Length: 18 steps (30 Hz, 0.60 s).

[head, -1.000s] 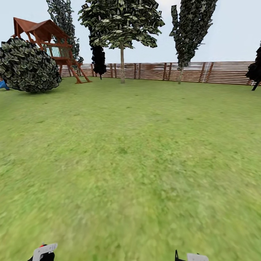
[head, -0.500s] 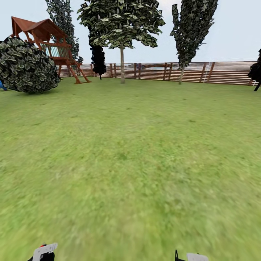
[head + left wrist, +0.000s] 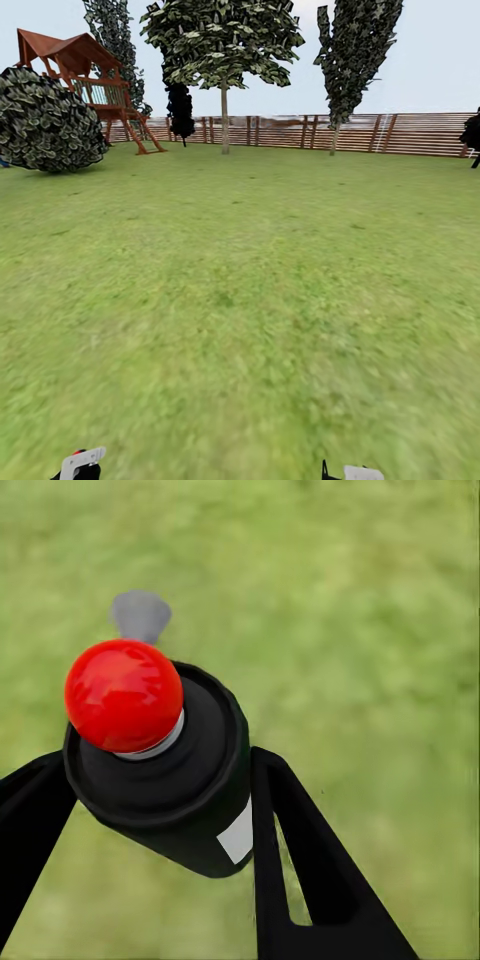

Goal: In the garden, pick up the pesticide atomizer on the floor and spray pesticide onto both trees until each tree trunk is fully covered.

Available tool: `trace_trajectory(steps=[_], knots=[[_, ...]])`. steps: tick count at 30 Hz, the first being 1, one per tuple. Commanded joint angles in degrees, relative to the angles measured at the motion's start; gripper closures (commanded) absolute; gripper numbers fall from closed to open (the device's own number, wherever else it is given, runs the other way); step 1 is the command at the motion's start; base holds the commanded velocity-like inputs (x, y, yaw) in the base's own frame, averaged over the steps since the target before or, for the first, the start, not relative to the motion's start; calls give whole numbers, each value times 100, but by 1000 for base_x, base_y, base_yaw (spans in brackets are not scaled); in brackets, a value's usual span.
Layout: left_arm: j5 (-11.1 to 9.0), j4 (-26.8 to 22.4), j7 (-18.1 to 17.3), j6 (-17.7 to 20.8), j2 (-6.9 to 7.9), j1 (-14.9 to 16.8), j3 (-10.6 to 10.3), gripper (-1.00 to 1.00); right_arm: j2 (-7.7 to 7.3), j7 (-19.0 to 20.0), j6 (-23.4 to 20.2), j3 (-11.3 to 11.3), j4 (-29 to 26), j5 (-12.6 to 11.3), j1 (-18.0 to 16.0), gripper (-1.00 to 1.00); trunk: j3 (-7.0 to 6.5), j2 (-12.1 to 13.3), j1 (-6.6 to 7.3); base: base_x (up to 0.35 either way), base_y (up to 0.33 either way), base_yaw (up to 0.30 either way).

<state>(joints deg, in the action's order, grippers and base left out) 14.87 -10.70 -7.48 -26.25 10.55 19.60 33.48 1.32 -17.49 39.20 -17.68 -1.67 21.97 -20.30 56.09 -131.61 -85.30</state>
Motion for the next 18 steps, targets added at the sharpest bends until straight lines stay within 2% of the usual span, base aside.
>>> trace_trajectory(steps=[1, 18], knots=[[-2, 2, 0, 0, 0, 0, 1, 100, 0, 0, 0, 1, 0, 0, 1, -100, 0, 0, 0, 339, 0, 0], [7, 7, -20, -3, -9, 0, -12, 100, 0, 0, 0, -2, 0, 0, 2, -100, 0, 0, 0, 339, 0, 0]])
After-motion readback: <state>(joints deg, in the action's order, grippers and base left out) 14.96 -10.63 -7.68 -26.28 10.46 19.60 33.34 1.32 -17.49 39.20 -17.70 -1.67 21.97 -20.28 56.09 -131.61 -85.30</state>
